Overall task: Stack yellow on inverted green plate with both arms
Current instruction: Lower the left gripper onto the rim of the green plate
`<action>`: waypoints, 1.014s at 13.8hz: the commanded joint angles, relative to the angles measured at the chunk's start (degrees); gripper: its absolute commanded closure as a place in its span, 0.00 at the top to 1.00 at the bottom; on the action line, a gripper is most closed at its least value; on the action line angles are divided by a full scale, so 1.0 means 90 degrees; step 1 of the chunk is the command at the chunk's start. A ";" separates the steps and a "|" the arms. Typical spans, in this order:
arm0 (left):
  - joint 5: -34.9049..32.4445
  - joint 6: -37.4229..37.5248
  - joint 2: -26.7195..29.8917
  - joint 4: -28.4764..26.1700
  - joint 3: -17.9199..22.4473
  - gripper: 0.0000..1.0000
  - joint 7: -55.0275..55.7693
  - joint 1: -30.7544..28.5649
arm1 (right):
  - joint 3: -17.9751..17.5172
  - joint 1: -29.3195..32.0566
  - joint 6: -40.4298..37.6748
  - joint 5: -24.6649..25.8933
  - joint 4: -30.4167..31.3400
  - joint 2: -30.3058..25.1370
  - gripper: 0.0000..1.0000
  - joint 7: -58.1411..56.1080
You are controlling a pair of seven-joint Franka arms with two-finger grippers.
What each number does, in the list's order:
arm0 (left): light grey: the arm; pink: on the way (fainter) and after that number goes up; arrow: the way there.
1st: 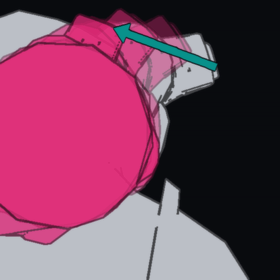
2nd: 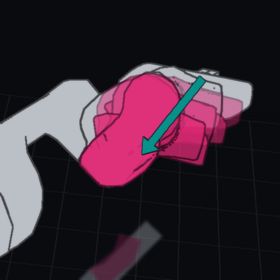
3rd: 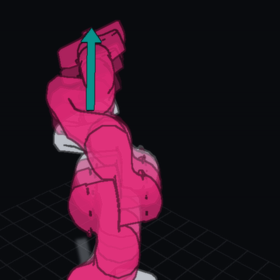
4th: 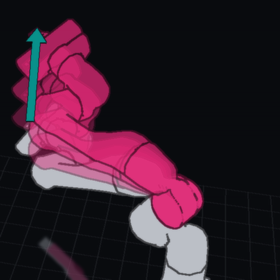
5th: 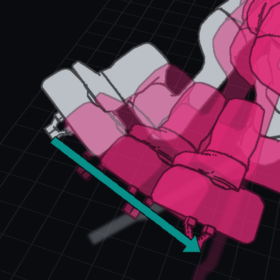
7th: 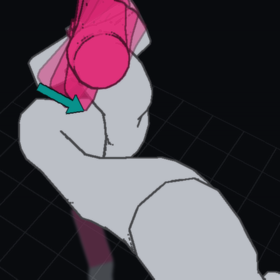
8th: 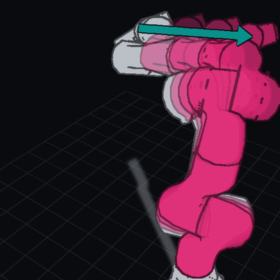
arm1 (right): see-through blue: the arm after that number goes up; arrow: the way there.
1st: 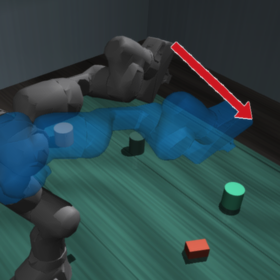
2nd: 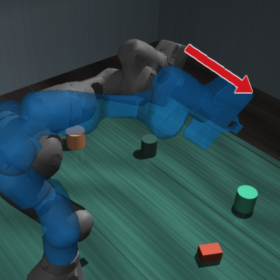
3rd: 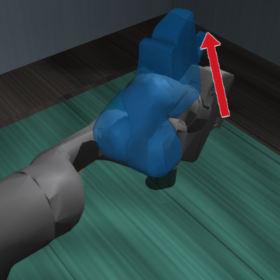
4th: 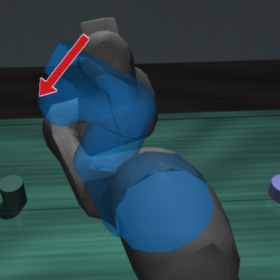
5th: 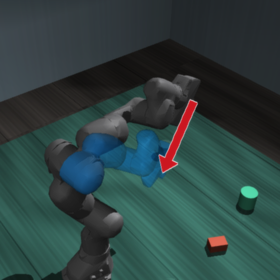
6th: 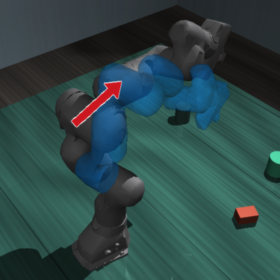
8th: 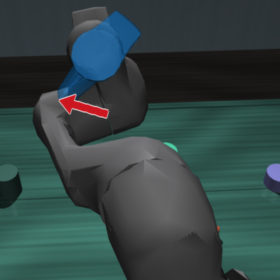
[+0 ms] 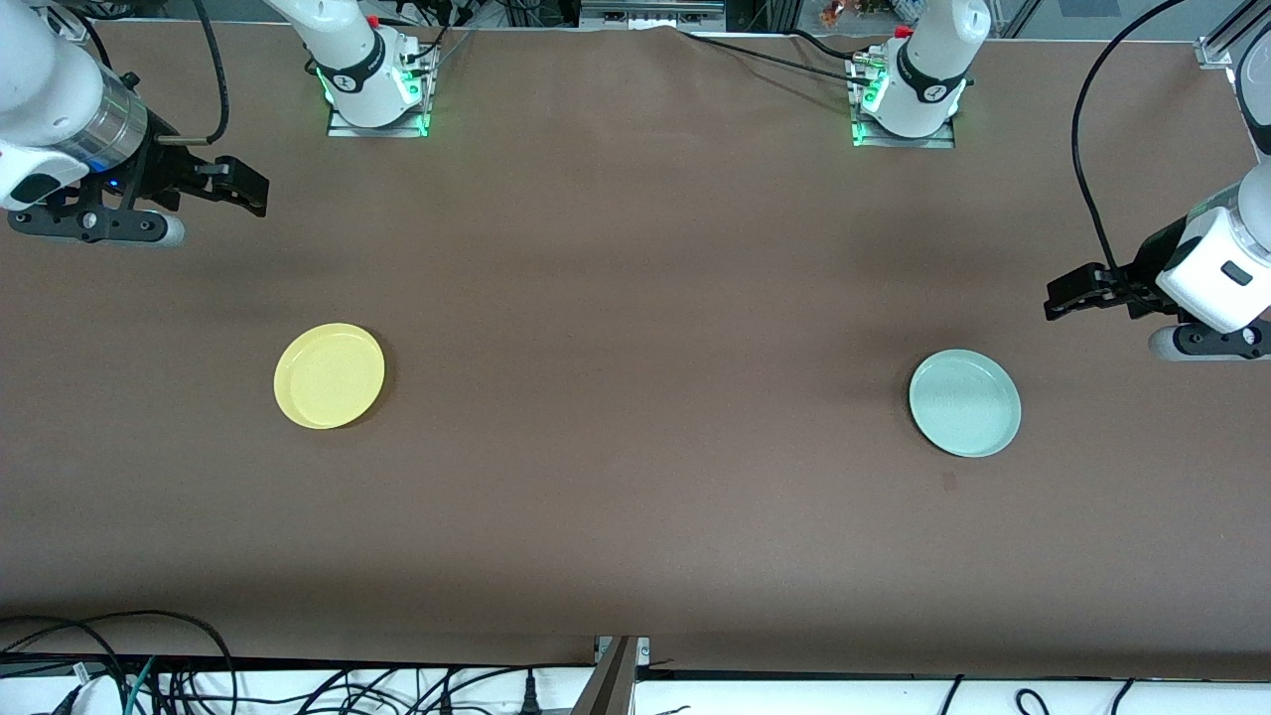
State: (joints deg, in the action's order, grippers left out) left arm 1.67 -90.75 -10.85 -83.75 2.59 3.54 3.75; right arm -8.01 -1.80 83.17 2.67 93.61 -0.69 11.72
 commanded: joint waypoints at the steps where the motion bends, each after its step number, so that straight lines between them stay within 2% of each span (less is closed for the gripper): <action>1: 0.0039 -0.0063 0.0044 -0.0030 0.0074 1.00 -0.0139 0.0042 | 0.0010 0.0014 -0.0149 0.0016 -0.0040 -0.0079 1.00 0.0123; 6: 0.0029 -0.0063 -0.0053 0.0048 0.0113 1.00 -0.0197 0.0032 | -0.0038 0.0014 -0.0139 0.0016 -0.0050 -0.0079 1.00 0.0133; 8: 0.0039 -0.0083 -0.0258 0.0058 0.0132 1.00 -0.0606 -0.0074 | -0.0029 0.0014 -0.0139 0.0016 -0.0050 -0.0079 1.00 0.0133; 11: 0.0136 -0.0141 -0.1154 0.0126 0.0132 1.00 -0.0823 -0.0503 | -0.0029 0.0014 -0.0159 0.0007 -0.0040 -0.0079 1.00 0.0133; 12: 0.0185 -0.0238 -0.1331 0.0145 0.0094 1.00 -0.0833 -0.0785 | -0.0029 0.0014 -0.0188 0.0007 -0.0050 -0.0079 1.00 0.0133; 14: 0.0332 -0.0657 -0.1518 0.0146 0.0074 1.00 -0.0842 -0.0934 | -0.0038 0.0014 -0.0198 -0.0003 -0.0050 -0.0079 1.00 0.0133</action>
State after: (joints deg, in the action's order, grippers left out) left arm 2.40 -95.20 -22.82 -84.09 3.68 -2.66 -3.08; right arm -7.99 -1.78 82.53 2.66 93.57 -0.70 11.89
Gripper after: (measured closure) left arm 0.000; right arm 0.000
